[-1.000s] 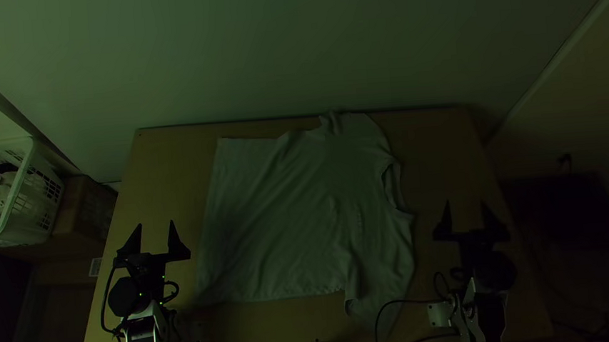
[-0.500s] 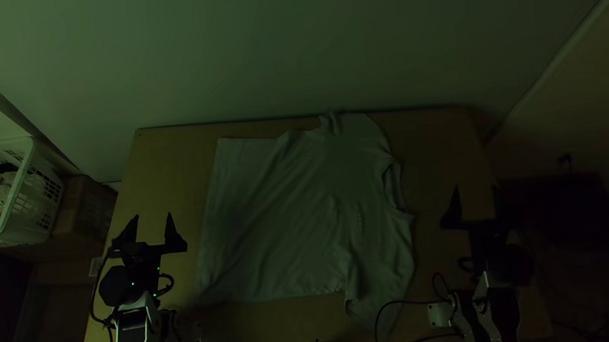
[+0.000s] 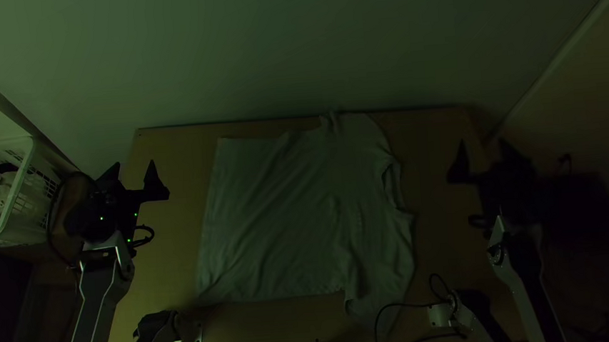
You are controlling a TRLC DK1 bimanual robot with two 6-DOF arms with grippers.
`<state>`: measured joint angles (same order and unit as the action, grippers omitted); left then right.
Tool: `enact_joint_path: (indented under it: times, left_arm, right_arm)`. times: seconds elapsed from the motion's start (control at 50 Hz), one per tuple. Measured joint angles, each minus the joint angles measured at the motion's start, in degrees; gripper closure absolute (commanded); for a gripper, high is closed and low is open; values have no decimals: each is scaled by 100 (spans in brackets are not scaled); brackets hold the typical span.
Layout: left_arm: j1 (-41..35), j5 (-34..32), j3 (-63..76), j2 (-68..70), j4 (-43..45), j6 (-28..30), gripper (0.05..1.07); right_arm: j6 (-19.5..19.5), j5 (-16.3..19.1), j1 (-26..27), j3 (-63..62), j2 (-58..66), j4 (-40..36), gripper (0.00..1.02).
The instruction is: Fold the t-shirt
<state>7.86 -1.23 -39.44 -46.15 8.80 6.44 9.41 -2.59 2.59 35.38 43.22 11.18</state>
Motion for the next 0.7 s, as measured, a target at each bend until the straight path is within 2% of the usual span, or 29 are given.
enact_joint_path:
  times: [0.2,0.46,0.58,0.7]
  left_arm:
    - [-35,11,-1019,-1043,-2,-44,10]
    - [-365,343,-2264,-2192,-254,-136,10]
    - [-481,348,-2688,-2645,-455,-247,10]
    - [-623,350,-3202,-3185,-896,-372,10]
  right_arm:
    - [-107,-2,-240,999,1091,-7,4]
    - [-195,0,-721,1967,2048,-195,4]
    - [-238,-2,-896,2575,2599,-769,4]
    - [-472,-2,-929,3438,3392,-1578,4]
